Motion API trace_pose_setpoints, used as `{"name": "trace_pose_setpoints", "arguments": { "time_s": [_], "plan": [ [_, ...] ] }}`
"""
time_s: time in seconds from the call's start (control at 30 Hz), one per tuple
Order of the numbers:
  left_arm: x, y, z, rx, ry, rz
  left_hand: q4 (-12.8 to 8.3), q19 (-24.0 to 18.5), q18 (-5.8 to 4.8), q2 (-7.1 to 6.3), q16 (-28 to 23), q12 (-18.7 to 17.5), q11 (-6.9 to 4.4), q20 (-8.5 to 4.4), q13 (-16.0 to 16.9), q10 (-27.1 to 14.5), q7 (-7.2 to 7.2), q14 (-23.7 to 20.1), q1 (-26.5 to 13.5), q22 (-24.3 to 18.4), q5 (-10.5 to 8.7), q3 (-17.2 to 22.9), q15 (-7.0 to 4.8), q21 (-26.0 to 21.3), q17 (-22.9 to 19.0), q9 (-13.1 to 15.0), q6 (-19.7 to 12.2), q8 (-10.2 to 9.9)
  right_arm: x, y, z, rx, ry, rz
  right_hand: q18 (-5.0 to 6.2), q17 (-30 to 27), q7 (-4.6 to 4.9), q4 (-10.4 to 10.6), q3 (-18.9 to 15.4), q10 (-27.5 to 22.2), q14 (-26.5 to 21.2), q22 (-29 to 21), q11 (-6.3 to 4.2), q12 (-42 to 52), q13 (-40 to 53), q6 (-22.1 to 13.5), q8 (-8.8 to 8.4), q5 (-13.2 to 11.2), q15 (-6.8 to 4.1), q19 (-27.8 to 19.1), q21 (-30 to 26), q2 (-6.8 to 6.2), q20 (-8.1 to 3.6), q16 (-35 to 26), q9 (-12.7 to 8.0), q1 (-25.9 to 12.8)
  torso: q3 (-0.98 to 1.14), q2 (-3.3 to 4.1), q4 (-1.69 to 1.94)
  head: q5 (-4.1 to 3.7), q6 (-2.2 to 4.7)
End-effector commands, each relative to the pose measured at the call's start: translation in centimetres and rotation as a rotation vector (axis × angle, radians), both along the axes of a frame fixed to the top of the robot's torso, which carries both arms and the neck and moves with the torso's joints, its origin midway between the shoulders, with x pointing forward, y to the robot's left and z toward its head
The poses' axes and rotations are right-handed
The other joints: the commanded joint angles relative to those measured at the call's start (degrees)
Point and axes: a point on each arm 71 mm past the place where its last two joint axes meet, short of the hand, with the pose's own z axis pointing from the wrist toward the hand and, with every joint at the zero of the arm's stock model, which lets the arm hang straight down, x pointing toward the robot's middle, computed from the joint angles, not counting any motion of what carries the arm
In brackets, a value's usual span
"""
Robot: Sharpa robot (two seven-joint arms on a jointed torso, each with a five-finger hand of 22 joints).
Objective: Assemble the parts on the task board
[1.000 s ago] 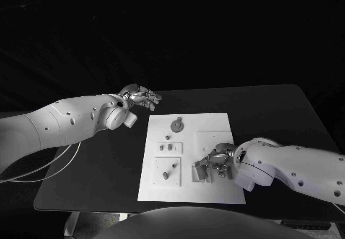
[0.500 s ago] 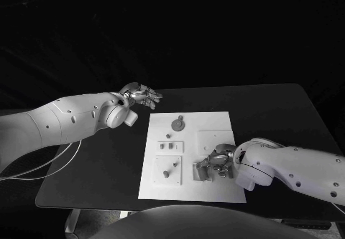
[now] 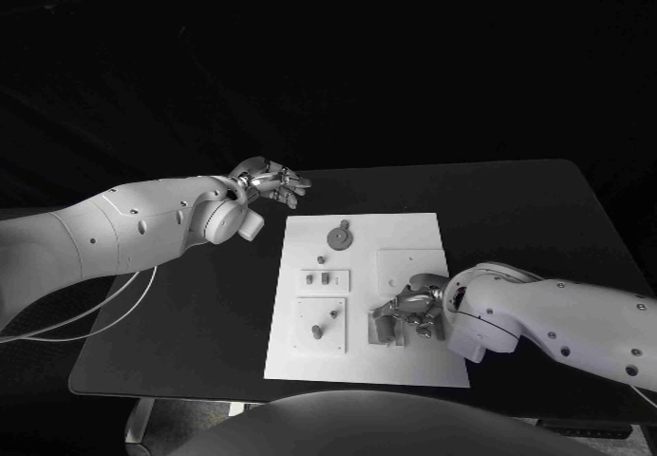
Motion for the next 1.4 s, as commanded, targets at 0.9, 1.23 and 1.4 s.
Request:
{"name": "trace_pose_setpoints", "arguments": {
  "time_s": [0.9, 1.23, 1.4],
  "plan": [
    [0.02, -0.13, 0.07, -0.002, 0.000, -0.005, 0.4, 0.0, 1.17, -0.35, -0.4, 0.3, -0.09, -0.01, -0.1, -0.4, -0.19, 0.3, -0.4, 0.1, -0.02, 0.1, 0.13, -0.3, 0.2, -0.1, -0.4, 0.3, -0.34, 0.47, -0.37, -0.003, 0.002, 0.068, 1.17, 0.4, 0.69, 6.0, 0.8, -1.5, -1.4, 1.1, 0.43, -0.4, 0.4, -1.7, -0.65, -0.9, 0.15, -1.1, -0.3, -5.41, 0.30, -0.5, 0.5, 0.8, -0.01, 0.00, 0.00, 0.33, 0.00],
    [0.02, -0.11, 0.07, -0.001, -0.001, -0.005, 0.4, 0.0, 1.17, -0.37, -0.4, 0.3, -0.09, -0.01, -0.1, -0.4, -0.19, 0.3, -0.4, 0.1, -0.02, 0.1, 0.13, -0.4, 0.2, -0.1, -0.4, 0.3, -0.11, 0.38, -0.29, -0.005, -0.033, 0.050, 1.17, 0.7, 0.72, -3.5, -2.5, -1.5, -1.6, 1.1, 0.38, 0.0, 0.6, -1.6, -0.30, -0.7, 0.32, -1.9, 0.3, 4.56, 0.60, -0.1, 1.0, 5.6, -0.05, 0.00, 0.02, 0.40, 0.00],
    [0.03, -0.10, 0.07, -0.001, -0.001, -0.004, 0.4, 0.0, 1.17, -0.37, -0.4, 0.3, -0.09, -0.01, -0.1, -0.4, -0.19, 0.3, -0.4, 0.1, -0.02, 0.1, 0.13, -0.4, 0.3, -0.1, -0.4, 0.3, -0.11, 0.24, -0.29, -0.007, -0.037, 0.062, 1.17, 0.6, 0.70, -5.0, -3.2, -1.4, -1.6, 1.1, 0.47, 0.0, 0.4, -1.5, -0.41, -0.8, 0.37, -1.9, 0.3, 4.32, 0.80, -0.1, 0.9, 4.6, -0.05, -0.01, 0.03, 0.42, 0.00]
  ]
}}
